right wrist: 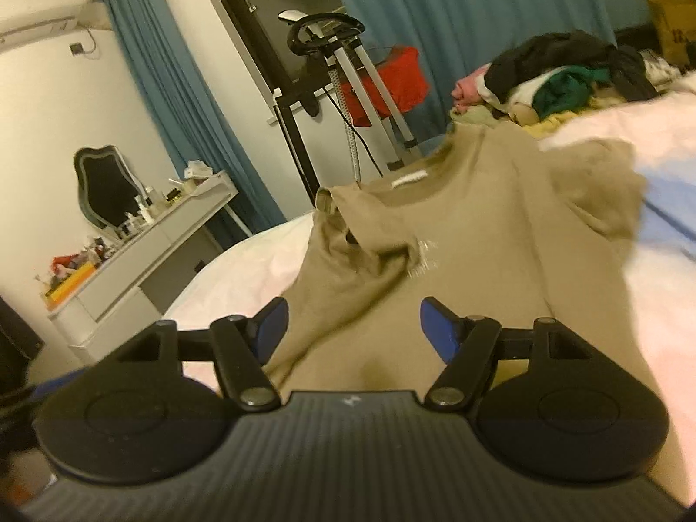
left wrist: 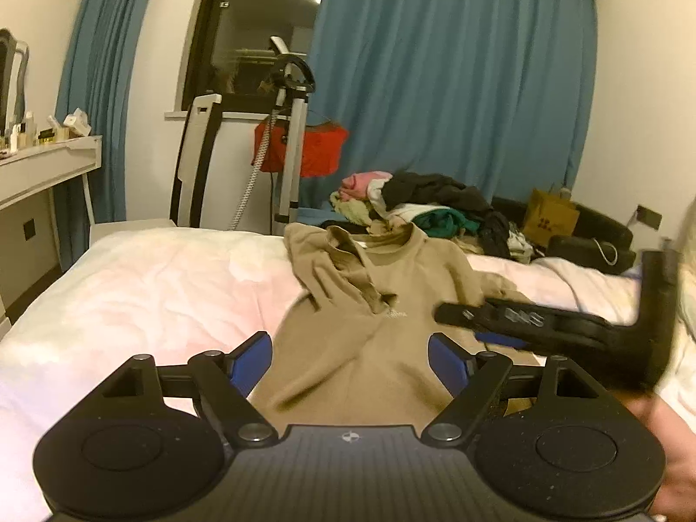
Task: Fold clothes
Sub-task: 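Grasp the T-shirt hem with the right tool and pull it taut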
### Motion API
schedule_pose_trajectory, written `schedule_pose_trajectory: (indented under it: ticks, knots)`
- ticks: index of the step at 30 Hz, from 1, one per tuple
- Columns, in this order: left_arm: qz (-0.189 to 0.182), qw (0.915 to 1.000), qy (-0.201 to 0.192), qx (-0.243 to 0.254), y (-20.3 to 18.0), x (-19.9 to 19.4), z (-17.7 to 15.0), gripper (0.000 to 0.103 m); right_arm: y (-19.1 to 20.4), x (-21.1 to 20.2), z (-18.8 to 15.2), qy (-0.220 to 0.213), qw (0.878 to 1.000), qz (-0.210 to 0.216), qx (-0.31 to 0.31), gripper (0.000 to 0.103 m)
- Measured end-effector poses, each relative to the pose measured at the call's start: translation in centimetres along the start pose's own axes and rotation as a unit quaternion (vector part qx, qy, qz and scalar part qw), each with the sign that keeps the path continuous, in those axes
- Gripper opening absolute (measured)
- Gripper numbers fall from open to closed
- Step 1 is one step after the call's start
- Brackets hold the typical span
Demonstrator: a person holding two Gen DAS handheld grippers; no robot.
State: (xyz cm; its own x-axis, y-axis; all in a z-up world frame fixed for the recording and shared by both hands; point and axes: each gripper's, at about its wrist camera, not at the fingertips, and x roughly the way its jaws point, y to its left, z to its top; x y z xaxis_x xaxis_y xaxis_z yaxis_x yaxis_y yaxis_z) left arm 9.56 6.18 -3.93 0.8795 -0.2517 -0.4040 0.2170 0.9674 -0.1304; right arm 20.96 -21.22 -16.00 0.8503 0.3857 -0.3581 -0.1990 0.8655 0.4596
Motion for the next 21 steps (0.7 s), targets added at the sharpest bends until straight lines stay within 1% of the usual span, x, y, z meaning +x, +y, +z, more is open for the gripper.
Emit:
schedule_pose_trajectory:
  ticks: [4,6,9,11,12,13,14,16,18,21]
  knots:
    - [0.013,0.9992,0.001,-0.037,2.5,1.2,-0.7,0.082,1.2,6.5,2.9,-0.014,1.0,-0.01,-0.01,0.071]
    - [0.02,0.9982,0.006,-0.057,3.5,1.9,-0.9,0.082,2.0,10.1,4.0,-0.004,1.0,-0.021,-0.023,0.071]
    - [0.038,0.9957,-0.006,-0.084,5.2,2.1,-0.8,0.082,2.9,15.1,5.3,0.012,0.998,-0.047,-0.042,0.071]
    - [0.051,0.9933,-0.015,-0.103,6.4,2.3,-0.7,0.082,3.4,16.4,5.5,0.017,0.997,-0.06,-0.055,0.07]
    - [0.057,0.9919,-0.019,-0.112,7.0,2.3,-0.6,0.082,3.6,16.8,5.5,0.019,0.996,-0.065,-0.061,0.054]
    - [0.062,0.9902,-0.022,-0.123,7.5,2.3,-0.7,0.082,3.9,17.1,5.5,0.02,0.995,-0.069,-0.067,0.033]
    - [0.065,0.9884,-0.024,-0.135,8.0,2.0,-0.7,0.082,4.2,17.5,5.5,0.022,0.994,-0.074,-0.073,0.006]
    - [0.073,0.9844,-0.028,-0.158,8.8,1.3,-0.8,0.082,5.0,17.8,5.7,0.022,0.993,-0.076,-0.085,0.006]
    - [0.084,0.9788,-0.034,-0.183,9.8,0.5,-0.8,0.082,6.9,17.0,6.4,0.009,0.993,-0.055,-0.101,0.006]
    - [0.107,0.9664,-0.043,-0.23,11.8,-0.9,-1.1,0.082,11.3,16.3,8.2,-0.007,0.99,-0.02,-0.142,0.006]
